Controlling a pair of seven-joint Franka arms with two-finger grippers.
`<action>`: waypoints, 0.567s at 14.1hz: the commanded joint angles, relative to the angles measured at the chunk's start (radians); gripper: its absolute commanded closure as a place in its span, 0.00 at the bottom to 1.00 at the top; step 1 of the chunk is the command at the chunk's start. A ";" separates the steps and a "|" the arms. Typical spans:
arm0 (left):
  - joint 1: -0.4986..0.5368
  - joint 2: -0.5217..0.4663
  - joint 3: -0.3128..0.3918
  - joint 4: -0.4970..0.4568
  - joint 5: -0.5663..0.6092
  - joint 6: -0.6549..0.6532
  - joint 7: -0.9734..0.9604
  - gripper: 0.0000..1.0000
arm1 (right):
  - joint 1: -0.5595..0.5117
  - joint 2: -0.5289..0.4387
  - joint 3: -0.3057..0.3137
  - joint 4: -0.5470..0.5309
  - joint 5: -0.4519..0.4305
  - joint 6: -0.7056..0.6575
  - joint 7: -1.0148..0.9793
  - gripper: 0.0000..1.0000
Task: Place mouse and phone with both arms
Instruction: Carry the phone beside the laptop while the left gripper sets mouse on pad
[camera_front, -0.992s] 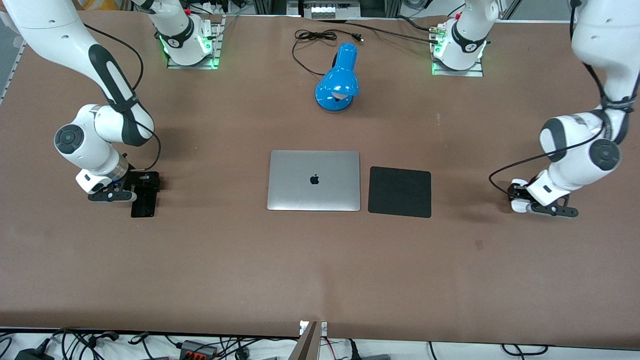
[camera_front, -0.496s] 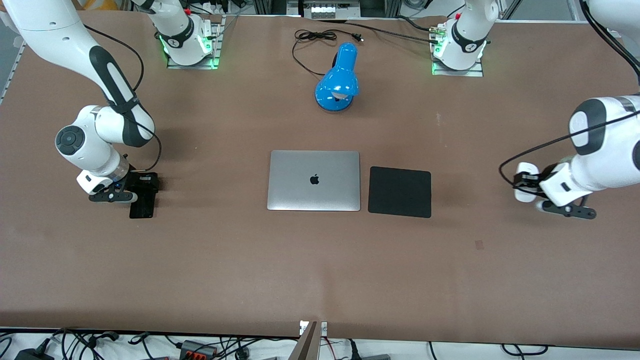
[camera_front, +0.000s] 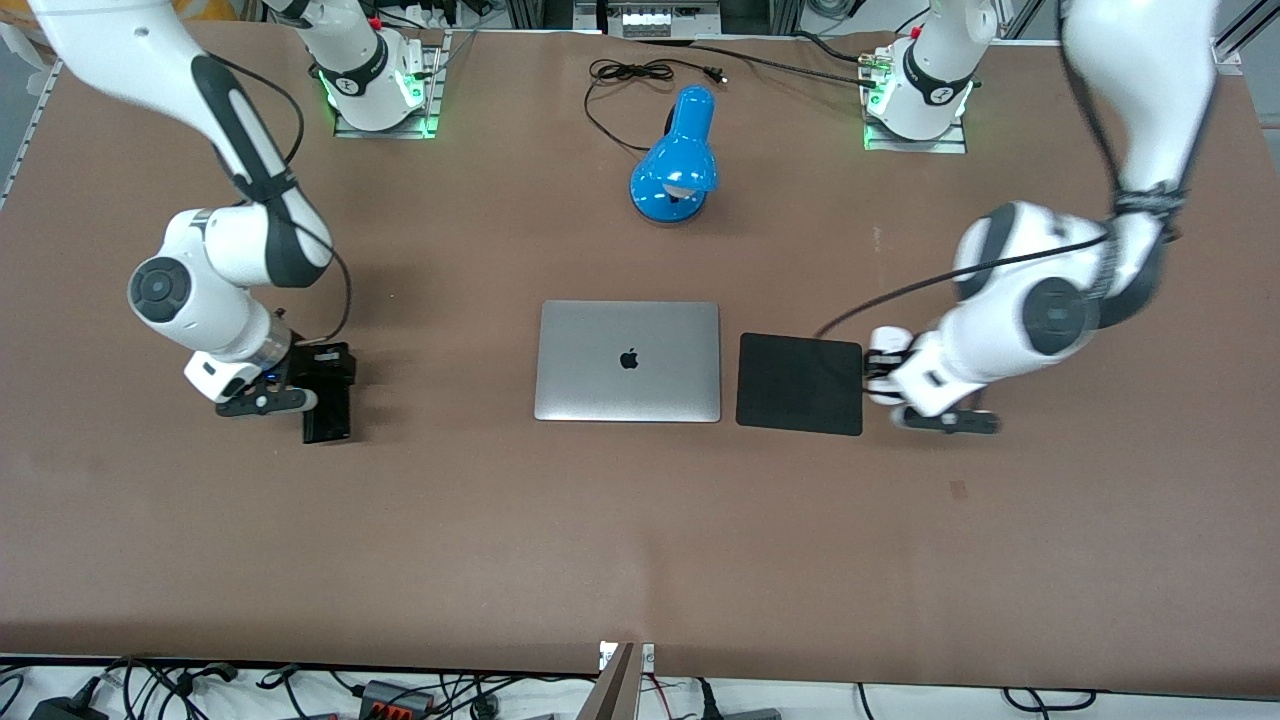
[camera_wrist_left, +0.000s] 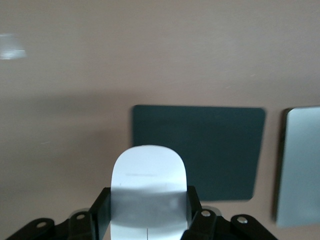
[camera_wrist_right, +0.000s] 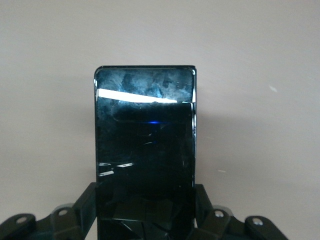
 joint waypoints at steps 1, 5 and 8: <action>-0.041 0.047 0.001 -0.058 0.031 0.161 -0.070 0.71 | 0.086 0.004 0.006 0.011 0.006 -0.008 0.097 1.00; -0.091 0.139 0.001 -0.083 0.285 0.272 -0.289 0.71 | 0.209 0.065 0.006 0.025 0.003 0.058 0.293 1.00; -0.094 0.184 -0.003 -0.083 0.374 0.329 -0.386 0.70 | 0.302 0.116 0.006 0.039 0.006 0.113 0.425 1.00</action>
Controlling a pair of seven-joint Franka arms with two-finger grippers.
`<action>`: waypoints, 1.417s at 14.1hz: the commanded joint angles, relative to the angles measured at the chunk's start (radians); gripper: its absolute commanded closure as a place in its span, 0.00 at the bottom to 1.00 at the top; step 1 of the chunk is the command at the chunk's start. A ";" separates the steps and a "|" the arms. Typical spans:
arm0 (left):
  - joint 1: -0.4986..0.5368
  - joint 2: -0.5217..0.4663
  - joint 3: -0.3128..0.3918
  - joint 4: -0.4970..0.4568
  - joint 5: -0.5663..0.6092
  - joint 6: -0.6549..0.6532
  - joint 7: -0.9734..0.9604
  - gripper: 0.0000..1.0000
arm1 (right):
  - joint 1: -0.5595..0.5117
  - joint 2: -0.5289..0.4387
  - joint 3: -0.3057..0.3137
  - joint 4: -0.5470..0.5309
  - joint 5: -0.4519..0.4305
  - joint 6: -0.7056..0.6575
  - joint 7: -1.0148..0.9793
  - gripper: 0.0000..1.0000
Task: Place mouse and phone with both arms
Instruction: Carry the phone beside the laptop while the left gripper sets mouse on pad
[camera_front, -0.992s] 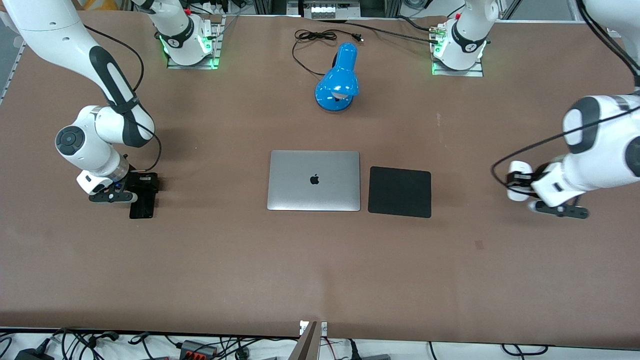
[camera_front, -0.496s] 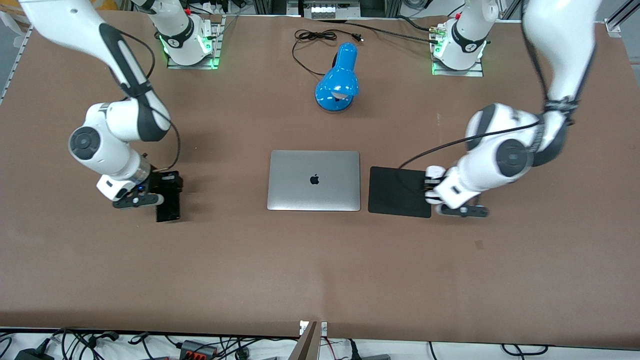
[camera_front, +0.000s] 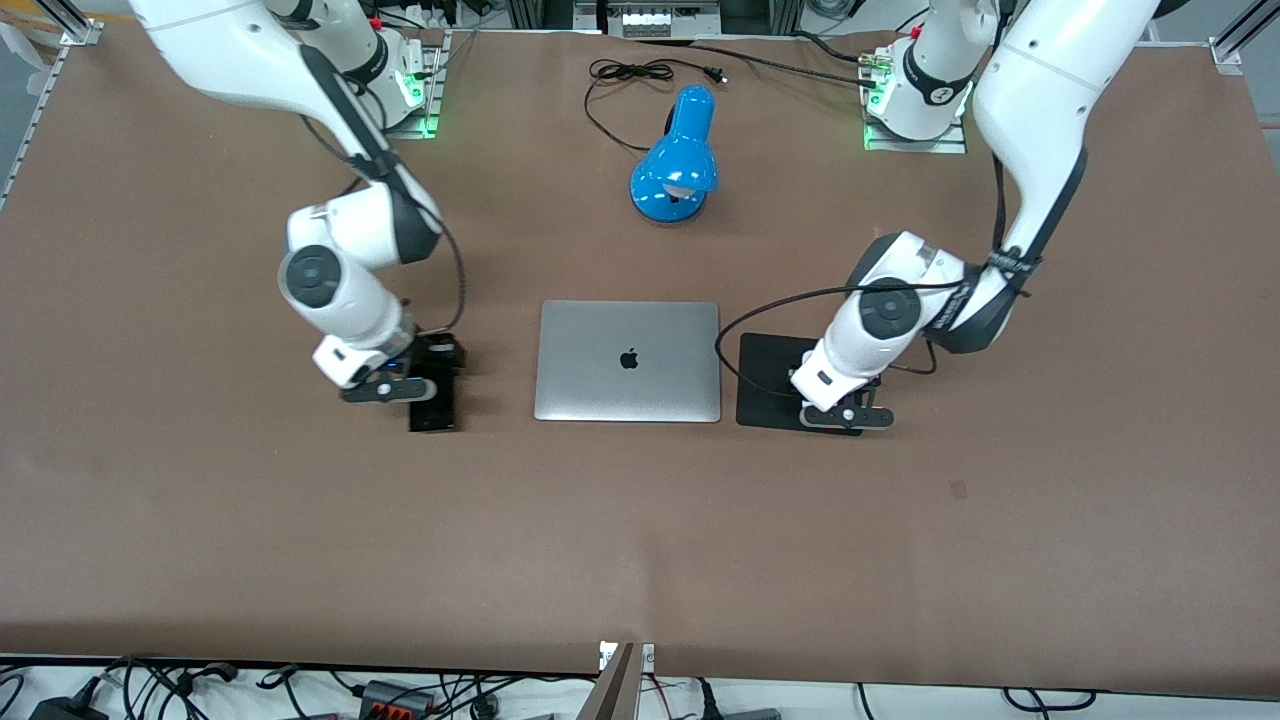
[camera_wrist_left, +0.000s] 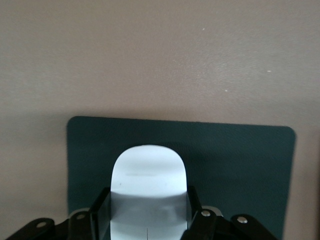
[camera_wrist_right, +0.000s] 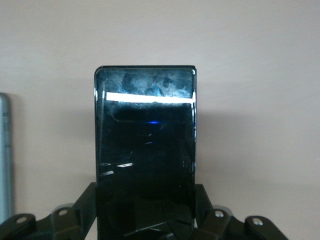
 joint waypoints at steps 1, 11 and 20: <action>-0.001 0.011 -0.003 0.003 0.046 0.029 -0.047 0.65 | 0.060 0.041 -0.005 0.029 0.004 0.042 0.108 1.00; 0.080 -0.087 -0.107 0.261 -0.061 -0.456 0.049 0.00 | 0.062 0.046 -0.010 0.026 0.000 0.050 0.185 0.00; 0.223 -0.133 -0.129 0.650 -0.160 -1.010 0.382 0.00 | -0.206 -0.288 -0.014 0.214 0.001 -0.424 0.083 0.00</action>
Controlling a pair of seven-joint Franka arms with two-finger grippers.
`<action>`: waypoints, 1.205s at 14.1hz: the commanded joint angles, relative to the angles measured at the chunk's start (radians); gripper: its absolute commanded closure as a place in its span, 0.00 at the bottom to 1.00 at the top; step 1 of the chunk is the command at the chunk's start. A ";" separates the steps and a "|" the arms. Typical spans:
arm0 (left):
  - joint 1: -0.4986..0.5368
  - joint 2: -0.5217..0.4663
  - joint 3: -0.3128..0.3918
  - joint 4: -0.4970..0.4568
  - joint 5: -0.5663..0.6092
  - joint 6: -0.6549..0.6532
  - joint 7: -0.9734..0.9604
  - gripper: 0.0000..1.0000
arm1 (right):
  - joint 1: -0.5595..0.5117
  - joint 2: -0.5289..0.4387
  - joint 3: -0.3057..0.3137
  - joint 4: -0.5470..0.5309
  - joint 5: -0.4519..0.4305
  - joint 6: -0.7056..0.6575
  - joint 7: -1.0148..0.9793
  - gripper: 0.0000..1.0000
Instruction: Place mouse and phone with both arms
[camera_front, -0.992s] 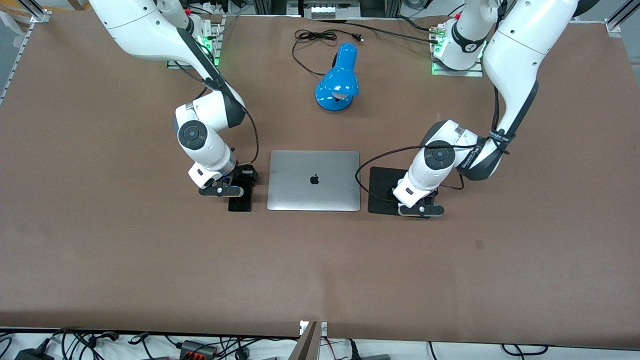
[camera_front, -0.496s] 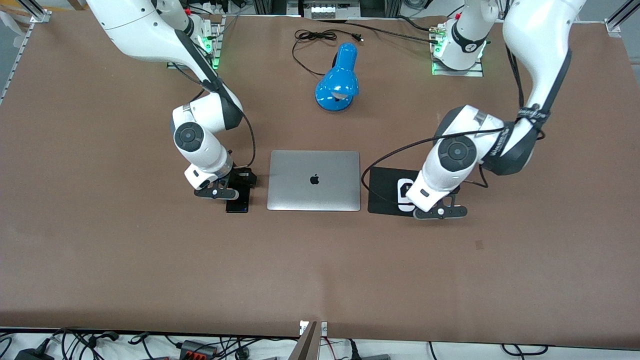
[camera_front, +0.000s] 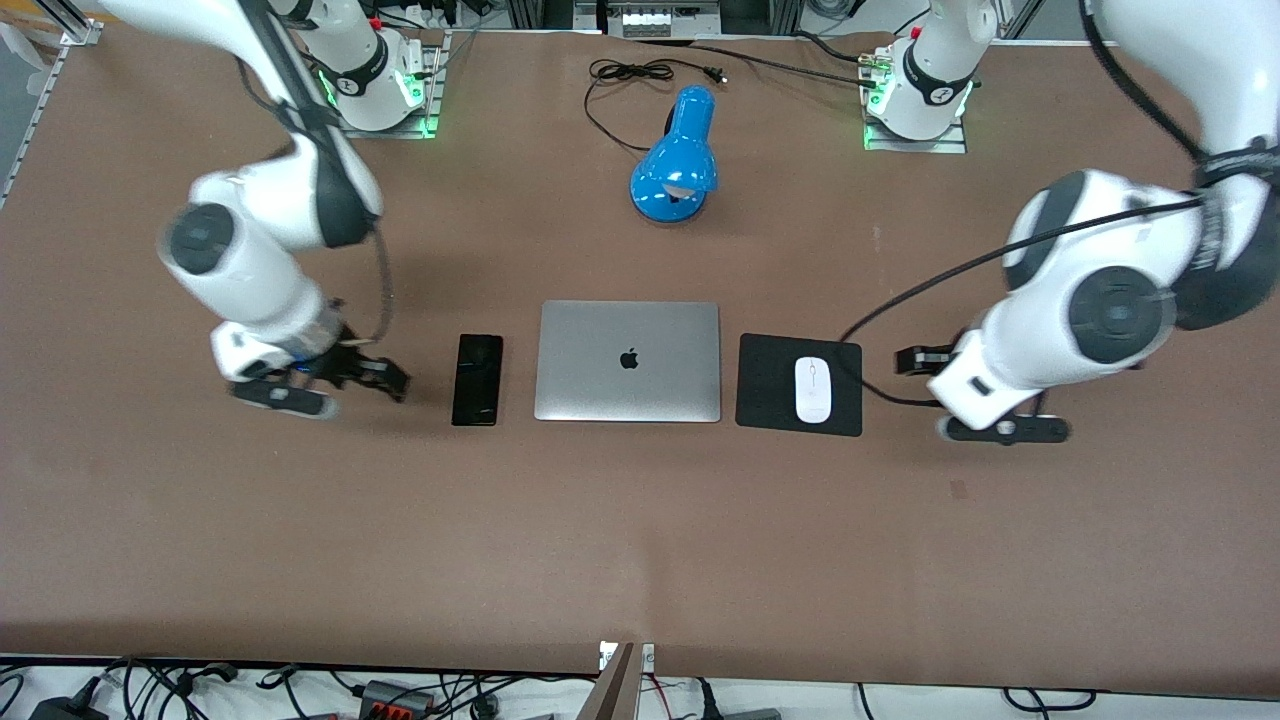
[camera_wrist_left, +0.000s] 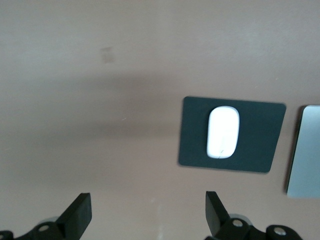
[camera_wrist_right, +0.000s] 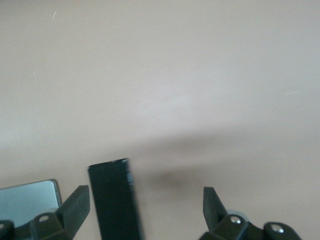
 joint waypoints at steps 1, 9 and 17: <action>0.043 0.010 -0.014 0.139 -0.032 -0.159 0.094 0.00 | -0.093 -0.061 0.010 0.138 0.002 -0.252 -0.109 0.00; -0.105 -0.349 0.467 -0.074 -0.302 -0.166 0.362 0.00 | -0.161 -0.108 -0.128 0.464 0.016 -0.676 -0.338 0.00; -0.105 -0.464 0.452 -0.249 -0.210 0.028 0.392 0.00 | -0.150 -0.167 -0.122 0.375 0.012 -0.747 -0.436 0.00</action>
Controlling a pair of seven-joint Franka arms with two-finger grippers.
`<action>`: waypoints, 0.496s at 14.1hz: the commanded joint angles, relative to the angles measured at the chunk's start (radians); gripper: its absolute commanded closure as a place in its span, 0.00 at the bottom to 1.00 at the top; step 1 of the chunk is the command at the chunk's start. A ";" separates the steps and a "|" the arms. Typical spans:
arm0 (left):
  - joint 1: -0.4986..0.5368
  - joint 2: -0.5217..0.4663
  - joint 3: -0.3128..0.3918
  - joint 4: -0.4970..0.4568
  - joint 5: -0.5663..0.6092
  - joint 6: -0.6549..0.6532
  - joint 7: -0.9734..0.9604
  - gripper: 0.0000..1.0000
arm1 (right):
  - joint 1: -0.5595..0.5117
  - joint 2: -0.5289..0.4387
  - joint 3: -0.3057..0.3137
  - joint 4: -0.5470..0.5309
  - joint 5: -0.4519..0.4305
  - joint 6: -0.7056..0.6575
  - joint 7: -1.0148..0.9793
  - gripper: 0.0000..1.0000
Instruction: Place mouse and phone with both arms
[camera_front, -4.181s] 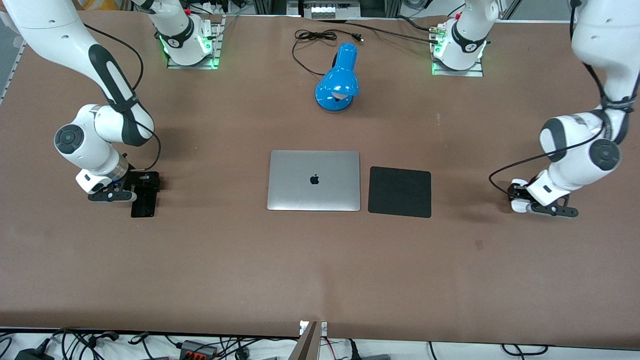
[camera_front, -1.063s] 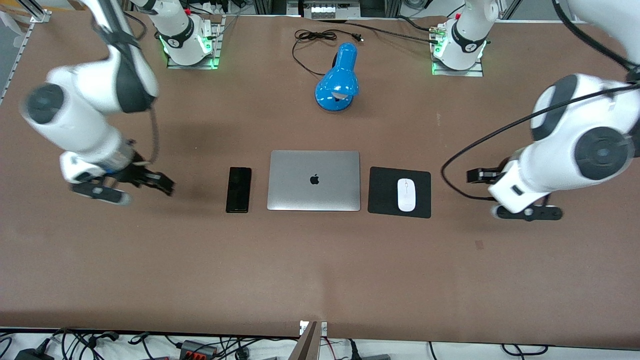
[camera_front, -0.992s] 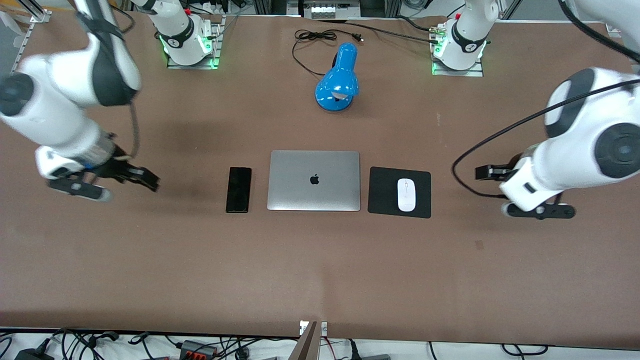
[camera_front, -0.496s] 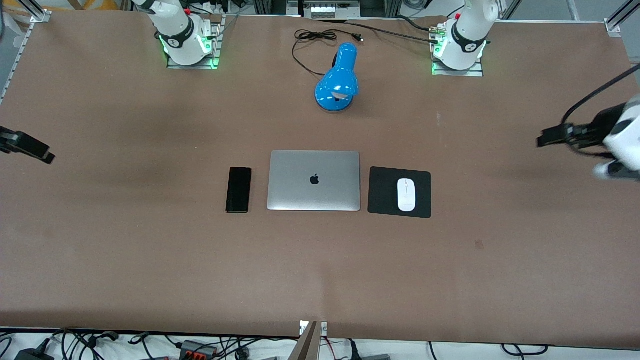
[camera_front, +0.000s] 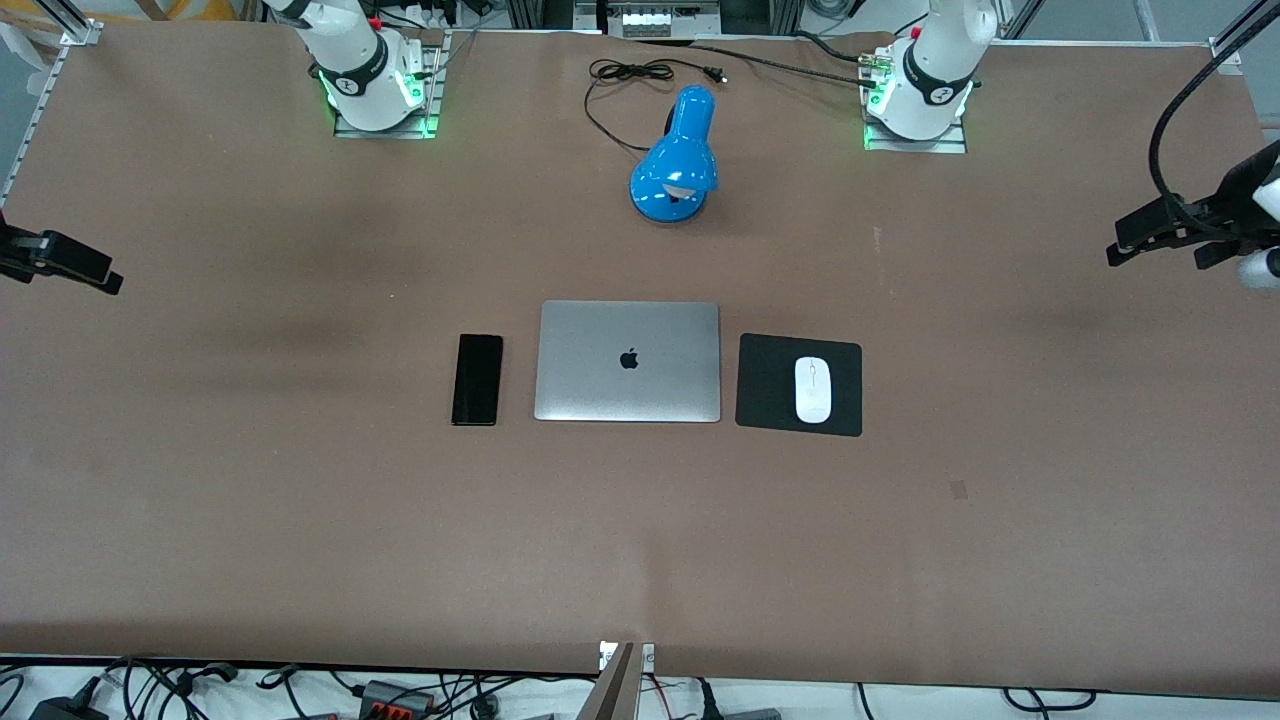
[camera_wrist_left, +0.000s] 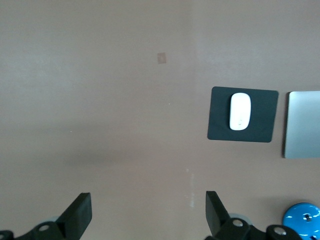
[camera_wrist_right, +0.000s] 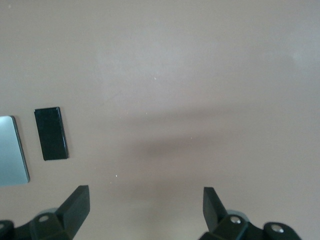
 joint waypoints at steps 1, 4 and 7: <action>-0.009 -0.019 -0.012 -0.027 0.043 0.021 0.026 0.00 | 0.002 -0.055 0.003 -0.052 0.009 -0.024 -0.016 0.00; -0.004 -0.022 -0.012 -0.029 0.042 0.028 0.034 0.00 | 0.005 -0.064 0.003 -0.050 0.009 -0.028 -0.016 0.00; -0.001 -0.022 -0.012 -0.029 0.040 0.026 0.036 0.00 | 0.016 -0.064 0.003 -0.047 0.006 -0.042 -0.014 0.00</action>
